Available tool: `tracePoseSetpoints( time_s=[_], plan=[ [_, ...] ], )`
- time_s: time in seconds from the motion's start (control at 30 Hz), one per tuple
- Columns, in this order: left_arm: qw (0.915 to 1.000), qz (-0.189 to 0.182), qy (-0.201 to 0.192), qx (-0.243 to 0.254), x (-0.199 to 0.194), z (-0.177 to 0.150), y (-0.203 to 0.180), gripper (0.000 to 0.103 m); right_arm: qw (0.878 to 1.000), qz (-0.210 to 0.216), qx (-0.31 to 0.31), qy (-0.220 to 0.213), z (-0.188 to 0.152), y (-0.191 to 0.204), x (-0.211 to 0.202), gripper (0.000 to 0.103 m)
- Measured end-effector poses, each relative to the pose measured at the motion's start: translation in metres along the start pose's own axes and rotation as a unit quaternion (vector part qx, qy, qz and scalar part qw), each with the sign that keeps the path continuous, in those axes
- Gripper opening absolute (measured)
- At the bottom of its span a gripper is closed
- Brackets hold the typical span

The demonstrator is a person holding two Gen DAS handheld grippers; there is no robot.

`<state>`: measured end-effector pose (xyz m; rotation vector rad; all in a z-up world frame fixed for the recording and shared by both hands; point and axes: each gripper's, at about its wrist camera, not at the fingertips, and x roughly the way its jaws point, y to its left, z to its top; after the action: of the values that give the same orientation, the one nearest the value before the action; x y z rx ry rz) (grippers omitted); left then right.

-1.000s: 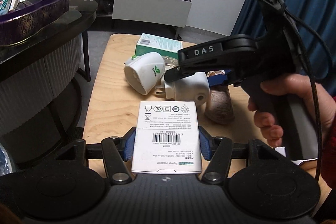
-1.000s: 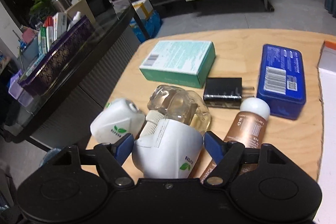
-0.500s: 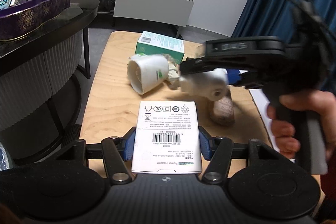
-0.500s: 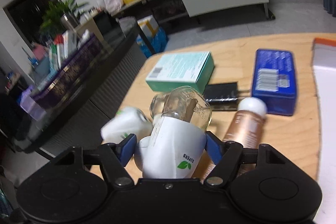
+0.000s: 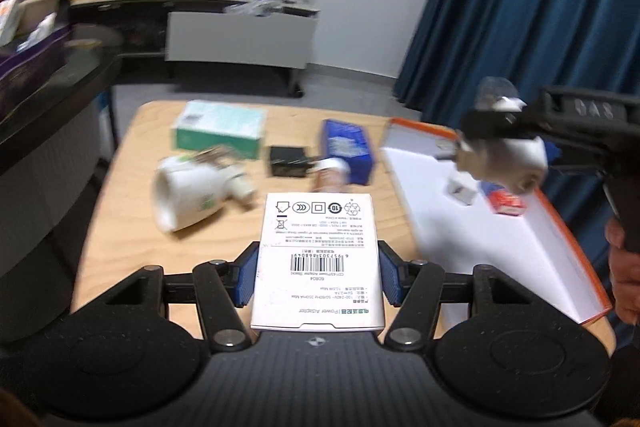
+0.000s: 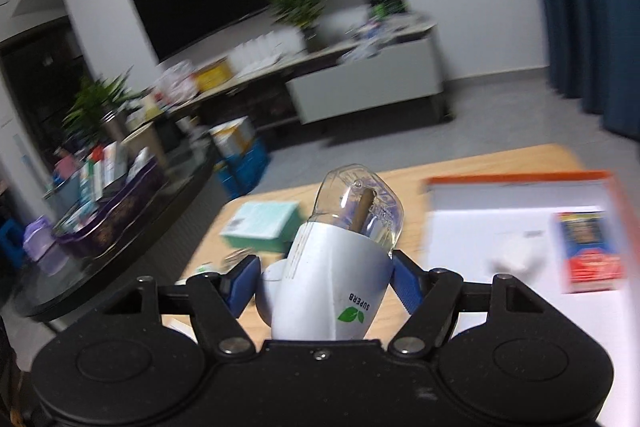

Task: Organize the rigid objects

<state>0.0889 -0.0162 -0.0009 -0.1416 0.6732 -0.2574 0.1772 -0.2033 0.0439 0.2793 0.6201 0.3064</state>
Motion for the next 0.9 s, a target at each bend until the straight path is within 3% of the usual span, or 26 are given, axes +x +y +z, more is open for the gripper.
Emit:
tracePoseSetpoints(
  time_s=[0.2,0.37,0.57,0.9],
  plan=[
    [0.9969,-0.044,-0.001,0.066,0.018,0.032,-0.068,0.06,0.994,-0.098,0.019,-0.03,0.0,-0.054,-0.063,0.084],
    [0.9922,-0.066,-0.024,0.103,0.031,0.057,-0.123,0.06,0.987,-0.151,0.025,-0.046,-0.003,-0.088,-0.095,0.084],
    [0.9951,-0.067,-0.003,0.074,0.052,0.049,-0.144,0.06,0.988,-0.144,0.037,-0.043,-0.022,-0.104,-0.094,0.084],
    [0.9975,-0.021,0.012,0.067,0.056,0.046,-0.143,0.06,0.991,-0.119,0.047,-0.025,-0.03,-0.111,-0.071,0.084]
  ],
)
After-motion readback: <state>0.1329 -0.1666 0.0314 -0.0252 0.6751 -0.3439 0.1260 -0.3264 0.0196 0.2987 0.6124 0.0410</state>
